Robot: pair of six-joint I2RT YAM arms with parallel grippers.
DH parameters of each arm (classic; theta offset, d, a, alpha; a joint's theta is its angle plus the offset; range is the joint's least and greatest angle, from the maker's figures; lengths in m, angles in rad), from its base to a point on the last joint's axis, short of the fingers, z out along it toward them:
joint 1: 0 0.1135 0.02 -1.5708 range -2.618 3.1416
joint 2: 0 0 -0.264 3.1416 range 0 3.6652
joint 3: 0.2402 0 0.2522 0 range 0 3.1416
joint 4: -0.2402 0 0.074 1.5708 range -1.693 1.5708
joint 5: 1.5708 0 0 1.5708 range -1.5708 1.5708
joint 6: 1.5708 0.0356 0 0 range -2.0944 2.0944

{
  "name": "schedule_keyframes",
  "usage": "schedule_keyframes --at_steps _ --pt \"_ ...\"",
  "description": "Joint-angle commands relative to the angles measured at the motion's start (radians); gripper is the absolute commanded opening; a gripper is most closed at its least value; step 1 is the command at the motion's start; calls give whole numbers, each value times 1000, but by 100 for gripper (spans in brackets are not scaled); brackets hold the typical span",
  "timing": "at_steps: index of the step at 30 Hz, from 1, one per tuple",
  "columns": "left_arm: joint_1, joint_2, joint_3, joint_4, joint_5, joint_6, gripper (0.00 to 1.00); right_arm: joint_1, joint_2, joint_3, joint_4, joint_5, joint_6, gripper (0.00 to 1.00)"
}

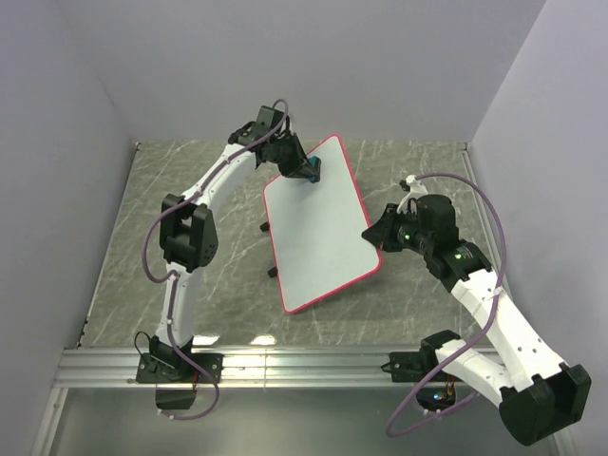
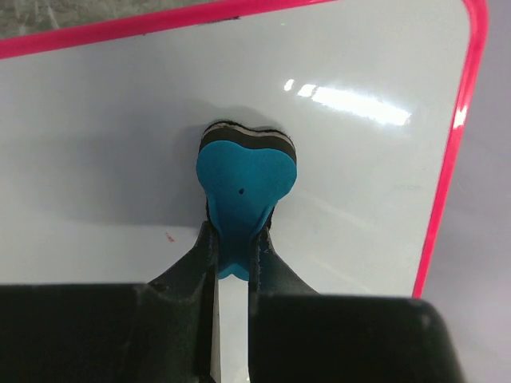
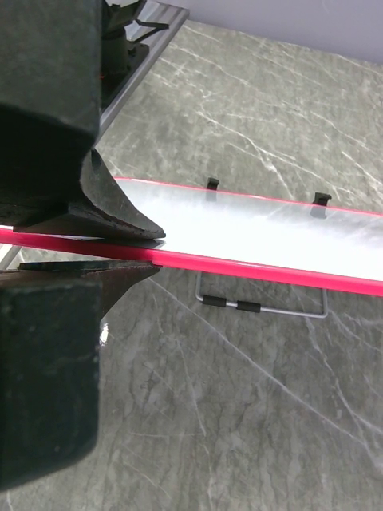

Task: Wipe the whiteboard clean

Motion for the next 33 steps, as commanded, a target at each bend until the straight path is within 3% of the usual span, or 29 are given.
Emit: schedule_keyframes --at_steps 1,15,28,32,33 --pt "4 -61 -51 42 7 -1 0 44 10 -31 -41 -44 -87 0" --pt "27 -144 -318 16 -157 38 0 50 4 -31 -41 -41 -89 0" --pt "111 -282 -145 -118 -246 78 0 52 -2 -16 -58 -23 -89 0" --pt "151 -361 -197 -159 -303 104 0 52 -5 -11 -61 -21 -87 15" --pt "160 -379 -247 -161 -332 119 0 55 -6 -10 -61 -18 -87 26"
